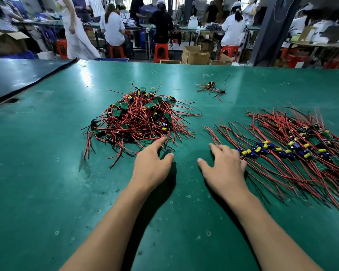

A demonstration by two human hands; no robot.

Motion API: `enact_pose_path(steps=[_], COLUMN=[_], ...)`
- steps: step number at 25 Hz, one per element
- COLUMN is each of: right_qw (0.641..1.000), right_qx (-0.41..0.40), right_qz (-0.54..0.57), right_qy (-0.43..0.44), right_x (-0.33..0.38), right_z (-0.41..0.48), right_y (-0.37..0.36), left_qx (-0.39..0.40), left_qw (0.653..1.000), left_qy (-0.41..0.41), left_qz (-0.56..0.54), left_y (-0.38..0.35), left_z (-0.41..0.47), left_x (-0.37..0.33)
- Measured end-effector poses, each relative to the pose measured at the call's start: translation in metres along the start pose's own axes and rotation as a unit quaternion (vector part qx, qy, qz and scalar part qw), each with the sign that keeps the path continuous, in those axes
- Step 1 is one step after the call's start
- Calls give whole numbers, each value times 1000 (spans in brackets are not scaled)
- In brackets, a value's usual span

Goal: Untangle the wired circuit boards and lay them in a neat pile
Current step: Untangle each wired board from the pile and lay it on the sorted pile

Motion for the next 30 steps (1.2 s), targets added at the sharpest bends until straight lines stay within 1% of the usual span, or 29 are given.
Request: enact_pose_path(steps=[3,7,10,13,16,18,20,22,24,25,28,30], right_qw=[1000,998,992,980,975,976,978,976,967,963,957,953], right_qx=[-5,-20,-46,-64,-54,-35,3,43,78,88,107,89], right_qz=[5,42,97,163,188,187,171,162,194,210,238,264], right_qy=[11,46,72,98,106,104,115,138,150,145,129,122], right_x=[2,4,9,11,11,12,15,20,24,25,25,24], right_z=[-2,1,4,5,6,7,6,2,-1,-1,-2,-3], right_y=[-1,2,5,10,10,9,7,7,5,4,1,2], left_qx=[32,-9,-40,-34,37,108,186,256,311,331,373,390], left_qw=[999,998,992,984,966,948,929,900,855,841,836,823], left_qy=[18,22,23,21,22,27,39,61,91,97,76,74], left_qz=[2,-66,-116,-172,-253,-298,-316,-347,-404,-418,-395,-407], left_y=[0,2,2,-1,-9,-16,-24,-29,-31,-30,-27,-28], left_z=[5,6,6,7,0,-6,-14,-24,-31,-33,-35,-34], left_x=[2,6,7,7,-1,-7,-12,-17,-22,-23,-21,-19])
Point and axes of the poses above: each hand's wrist, its own z-axis towards the middle knuckle, its own y-axis out of the back of the hand, x = y × z, the point moved 5 cm from there along z, towards the middle knuckle, and after that the axes turned 3 degrees about y, right-handed, at the moved point
